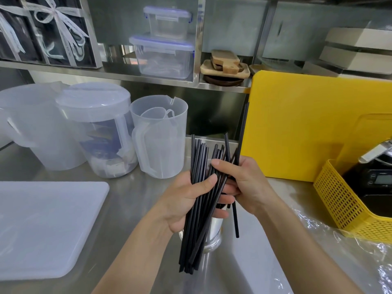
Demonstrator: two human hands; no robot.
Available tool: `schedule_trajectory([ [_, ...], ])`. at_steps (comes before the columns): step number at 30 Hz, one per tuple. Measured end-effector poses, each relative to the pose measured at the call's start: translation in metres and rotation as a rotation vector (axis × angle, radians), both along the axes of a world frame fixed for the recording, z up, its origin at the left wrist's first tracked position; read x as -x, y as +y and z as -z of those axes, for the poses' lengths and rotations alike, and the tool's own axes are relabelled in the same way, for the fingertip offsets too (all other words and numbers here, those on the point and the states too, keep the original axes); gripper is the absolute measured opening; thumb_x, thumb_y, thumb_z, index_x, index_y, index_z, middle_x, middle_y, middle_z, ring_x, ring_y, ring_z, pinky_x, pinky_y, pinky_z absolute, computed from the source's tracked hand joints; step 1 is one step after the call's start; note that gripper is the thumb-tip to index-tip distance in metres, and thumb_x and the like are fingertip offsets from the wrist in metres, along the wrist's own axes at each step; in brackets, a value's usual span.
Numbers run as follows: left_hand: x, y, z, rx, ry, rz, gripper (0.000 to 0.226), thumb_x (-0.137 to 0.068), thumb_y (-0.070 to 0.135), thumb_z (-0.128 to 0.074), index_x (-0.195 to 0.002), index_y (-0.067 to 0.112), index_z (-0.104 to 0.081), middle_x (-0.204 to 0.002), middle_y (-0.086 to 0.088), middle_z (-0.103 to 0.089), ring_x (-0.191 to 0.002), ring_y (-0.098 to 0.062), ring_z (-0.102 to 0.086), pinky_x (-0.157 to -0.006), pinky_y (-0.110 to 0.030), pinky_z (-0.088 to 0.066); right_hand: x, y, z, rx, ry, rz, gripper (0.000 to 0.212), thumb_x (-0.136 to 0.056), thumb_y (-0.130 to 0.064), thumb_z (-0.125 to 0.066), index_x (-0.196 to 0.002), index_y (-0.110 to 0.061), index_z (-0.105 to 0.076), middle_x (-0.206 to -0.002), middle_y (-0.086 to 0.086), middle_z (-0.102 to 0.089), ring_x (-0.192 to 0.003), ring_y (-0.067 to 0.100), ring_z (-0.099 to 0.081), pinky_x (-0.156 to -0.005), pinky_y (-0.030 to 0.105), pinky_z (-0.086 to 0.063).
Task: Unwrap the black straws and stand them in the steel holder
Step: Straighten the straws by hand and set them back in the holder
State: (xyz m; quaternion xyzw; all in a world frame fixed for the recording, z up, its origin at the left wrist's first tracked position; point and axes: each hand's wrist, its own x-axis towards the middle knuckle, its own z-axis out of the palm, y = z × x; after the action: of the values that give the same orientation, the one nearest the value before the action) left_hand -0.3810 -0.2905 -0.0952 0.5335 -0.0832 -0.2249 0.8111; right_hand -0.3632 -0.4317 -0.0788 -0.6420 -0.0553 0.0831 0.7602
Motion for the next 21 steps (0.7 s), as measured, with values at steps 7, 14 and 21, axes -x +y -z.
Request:
schedule_trajectory([
  [7, 0.0, -0.002, 0.003, -0.015, 0.037, 0.017, 0.018, -0.079, 0.017, -0.059, -0.091, 0.006, -0.065, -0.078, -0.013, -0.071, -0.065, -0.02, -0.068, -0.049, -0.031, -0.055, 0.002, 0.001, 0.002, -0.007, 0.021, -0.062, 0.01, -0.087, -0.007, -0.059, -0.082, 0.001, -0.058, -0.043, -0.002, -0.052, -0.029, 0.006, -0.04, -0.031, 0.015, -0.03],
  [14, 0.002, -0.008, 0.008, 0.018, 0.095, -0.012, 0.027, -0.084, 0.02, -0.056, -0.105, 0.004, -0.064, -0.095, -0.017, -0.071, -0.086, -0.027, -0.071, -0.063, -0.04, -0.06, 0.005, 0.005, 0.007, 0.087, 0.049, 0.125, 0.021, -0.088, -0.011, -0.058, -0.068, -0.007, -0.062, -0.054, 0.003, -0.063, -0.044, 0.013, -0.06, -0.038, 0.02, -0.042],
  [21, -0.003, -0.005, 0.012, -0.039, 0.163, -0.07, 0.026, -0.092, 0.017, -0.051, -0.105, -0.004, -0.057, -0.098, -0.022, -0.071, -0.088, -0.032, -0.07, -0.072, -0.042, -0.059, -0.004, 0.005, 0.013, 0.196, -0.018, 0.418, 0.029, -0.091, -0.018, -0.047, -0.062, -0.013, -0.046, -0.049, -0.002, -0.041, -0.045, 0.011, -0.042, -0.047, 0.027, -0.035],
])
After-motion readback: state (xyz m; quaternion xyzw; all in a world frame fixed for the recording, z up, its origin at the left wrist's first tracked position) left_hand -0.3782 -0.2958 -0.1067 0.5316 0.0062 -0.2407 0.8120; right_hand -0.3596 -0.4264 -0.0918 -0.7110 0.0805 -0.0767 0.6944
